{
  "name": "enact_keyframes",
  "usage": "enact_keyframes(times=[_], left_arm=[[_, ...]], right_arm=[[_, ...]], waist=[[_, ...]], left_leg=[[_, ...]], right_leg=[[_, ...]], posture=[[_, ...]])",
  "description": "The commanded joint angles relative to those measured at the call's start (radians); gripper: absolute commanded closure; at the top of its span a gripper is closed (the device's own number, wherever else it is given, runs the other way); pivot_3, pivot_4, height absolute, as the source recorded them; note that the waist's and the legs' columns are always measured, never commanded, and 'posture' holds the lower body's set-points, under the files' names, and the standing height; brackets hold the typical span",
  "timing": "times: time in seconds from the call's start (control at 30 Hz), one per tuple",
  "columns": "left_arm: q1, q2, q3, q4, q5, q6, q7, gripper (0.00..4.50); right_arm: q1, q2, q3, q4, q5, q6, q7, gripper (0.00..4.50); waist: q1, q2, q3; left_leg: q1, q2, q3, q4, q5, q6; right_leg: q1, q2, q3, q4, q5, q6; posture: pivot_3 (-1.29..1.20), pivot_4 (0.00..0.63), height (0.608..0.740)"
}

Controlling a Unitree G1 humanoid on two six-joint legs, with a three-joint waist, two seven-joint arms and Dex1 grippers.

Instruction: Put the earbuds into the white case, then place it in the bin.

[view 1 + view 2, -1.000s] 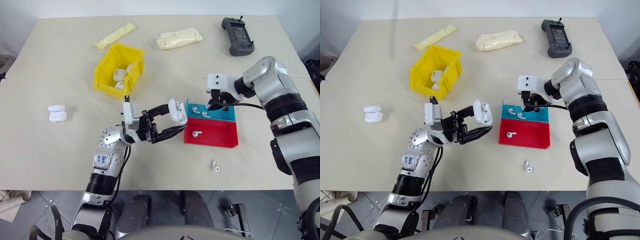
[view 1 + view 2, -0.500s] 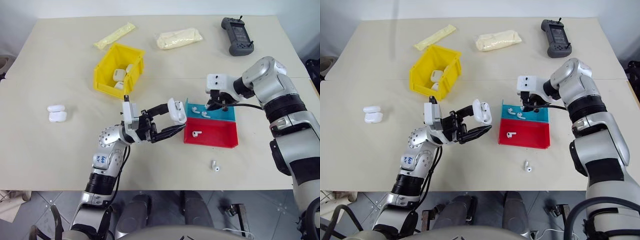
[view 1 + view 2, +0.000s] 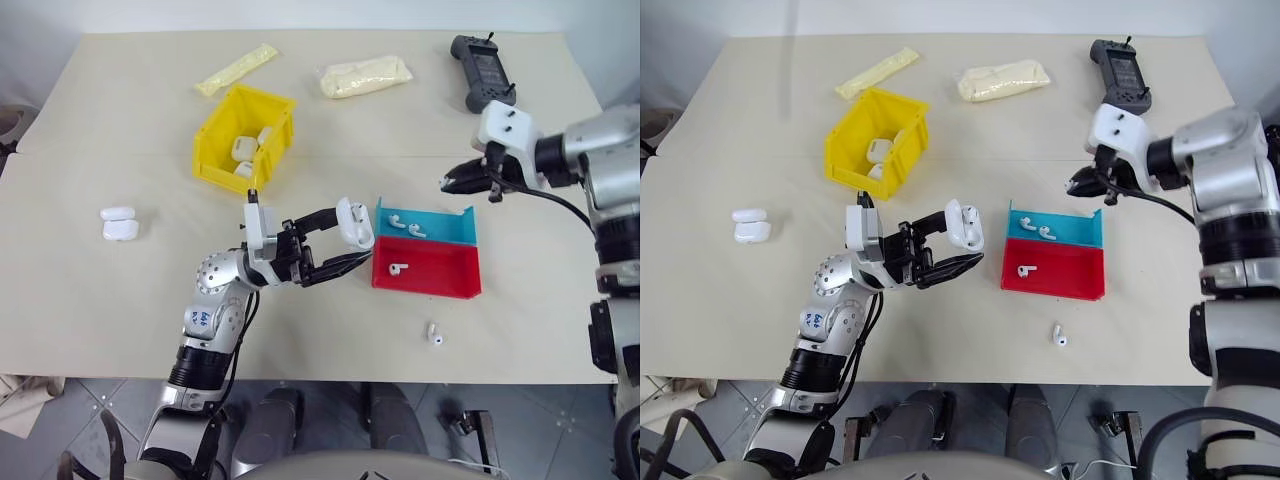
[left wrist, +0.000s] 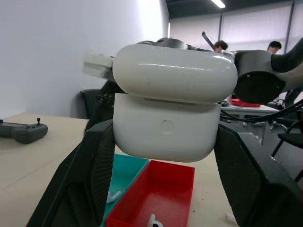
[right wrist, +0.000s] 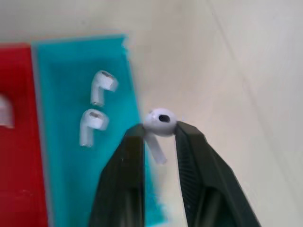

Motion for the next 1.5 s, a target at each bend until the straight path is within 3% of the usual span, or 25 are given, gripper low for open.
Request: enact_keyframes(times=[0.03, 0.17, 0.33, 0.5, 0.67, 0.9, 1.5], left_arm=[[-0.008, -0.003, -0.002, -0.025, -0.024, 0.007, -0.010, 1.73], [-0.016, -0.002, 0.000, -0.016, -0.028, 0.018, -0.022, 1.73], [-0.034, -0.002, 0.006, 0.001, -0.026, 0.022, -0.029, 1.73], [-0.040, -0.002, 0.007, 0.005, -0.026, 0.026, -0.034, 1.73], [-0.045, -0.004, 0.006, 0.007, -0.026, 0.031, -0.035, 1.73], [-0.045, -0.006, 0.002, 0.003, -0.028, 0.037, -0.037, 1.73], [-0.047, -0.013, 0.009, -0.014, -0.031, 0.053, -0.020, 1.73]], right_arm=[[0.111, 0.008, -0.159, -0.240, 0.199, 0.151, -0.022, 3.95], [0.240, 0.138, -0.328, -0.474, 0.438, 0.271, -0.153, 3.95], [0.385, 0.203, -0.391, -0.699, 0.689, 0.523, -0.269, 3.95], [0.402, 0.279, -0.483, -0.771, 0.993, 0.744, -0.459, 3.95], [0.442, 0.357, -0.488, -0.835, 1.184, 0.786, -0.632, 3.95], [0.488, 0.384, -0.435, -0.879, 1.291, 0.740, -0.752, 3.95], [0.570, 0.347, -0.297, -0.895, 1.213, 0.592, -0.737, 3.95]], waist=[[0.000, 0.000, 0.000], [-0.008, 0.000, 0.000], [0.012, 0.000, 0.000], [0.020, 0.000, 0.000], [0.018, 0.000, 0.000], [0.018, 0.000, 0.000], [0.018, 0.000, 0.000]], left_leg=[[0.000, 0.000, 0.000, 0.000, 0.000, 0.000], [0.000, 0.001, 0.001, -0.001, 0.000, 0.000], [0.000, 0.000, -0.001, 0.001, 0.000, 0.000], [0.000, 0.000, -0.001, 0.001, 0.000, 0.001], [0.000, 0.000, -0.001, 0.001, 0.000, 0.001], [0.000, 0.000, -0.001, 0.001, 0.000, 0.001], [0.000, 0.000, -0.001, 0.001, 0.000, 0.001]], right_leg=[[0.000, 0.000, 0.000, 0.000, 0.000, 0.000], [0.000, 0.001, 0.001, 0.001, 0.000, 0.000], [0.000, 0.000, 0.000, 0.001, 0.000, 0.000], [0.001, -0.001, 0.000, 0.000, 0.001, 0.000], [0.000, 0.000, 0.000, 0.001, 0.001, 0.000], [0.000, 0.000, 0.000, 0.001, 0.001, 0.000], [0.000, 0.000, 0.000, 0.001, 0.001, 0.000]], posture=[[0.00, 0.150, 0.740], [0.00, 0.150, 0.740], [0.00, 0.150, 0.740], [0.00, 0.150, 0.740], [0.00, 0.150, 0.740], [0.00, 0.150, 0.740], [0.00, 0.150, 0.740]])
